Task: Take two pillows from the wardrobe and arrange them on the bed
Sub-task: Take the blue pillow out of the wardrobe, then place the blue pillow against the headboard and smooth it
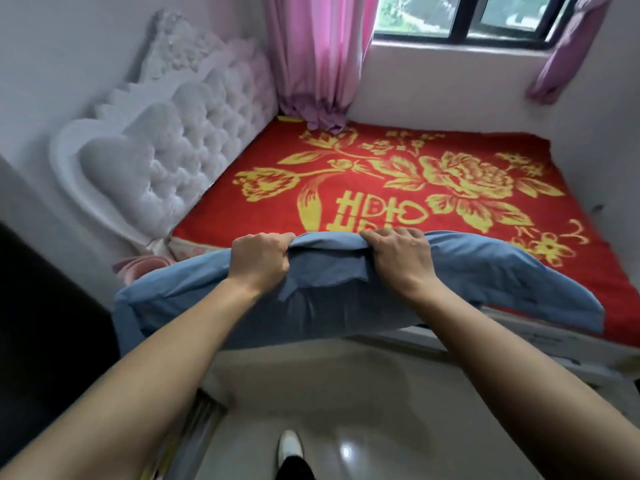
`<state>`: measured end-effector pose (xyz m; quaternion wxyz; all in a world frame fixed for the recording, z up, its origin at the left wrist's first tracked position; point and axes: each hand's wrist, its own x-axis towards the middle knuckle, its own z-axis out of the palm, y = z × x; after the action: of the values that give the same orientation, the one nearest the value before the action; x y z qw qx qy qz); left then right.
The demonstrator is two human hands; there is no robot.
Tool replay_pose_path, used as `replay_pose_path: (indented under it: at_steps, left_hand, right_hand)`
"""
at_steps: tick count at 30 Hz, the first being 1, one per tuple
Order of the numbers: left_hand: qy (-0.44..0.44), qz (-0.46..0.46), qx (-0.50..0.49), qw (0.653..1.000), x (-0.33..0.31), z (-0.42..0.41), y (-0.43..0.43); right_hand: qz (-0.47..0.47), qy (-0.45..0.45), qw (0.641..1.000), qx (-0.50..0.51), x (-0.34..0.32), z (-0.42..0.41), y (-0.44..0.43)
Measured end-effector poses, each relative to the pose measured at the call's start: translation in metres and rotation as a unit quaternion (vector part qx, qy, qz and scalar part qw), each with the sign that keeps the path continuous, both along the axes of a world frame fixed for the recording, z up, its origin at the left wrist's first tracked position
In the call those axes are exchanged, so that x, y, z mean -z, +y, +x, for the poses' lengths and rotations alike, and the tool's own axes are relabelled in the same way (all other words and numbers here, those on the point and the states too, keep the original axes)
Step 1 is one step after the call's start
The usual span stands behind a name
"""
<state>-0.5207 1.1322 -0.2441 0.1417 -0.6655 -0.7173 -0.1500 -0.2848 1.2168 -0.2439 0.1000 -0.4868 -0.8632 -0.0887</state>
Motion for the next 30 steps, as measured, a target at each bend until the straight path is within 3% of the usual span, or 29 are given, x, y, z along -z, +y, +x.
replay_pose_path:
  at_steps: [13,30]
  left_hand:
    - [0.008,0.019,0.021,1.0,-0.031,-0.154,0.188]
    - [-0.052,-0.039,-0.02,0.998,0.009,-0.268,0.478]
  right_hand:
    - [-0.01,0.053,0.999,0.01,-0.02,-0.166,0.201]
    - [-0.064,0.11,0.991,-0.03,0.039,-0.3,0.517]
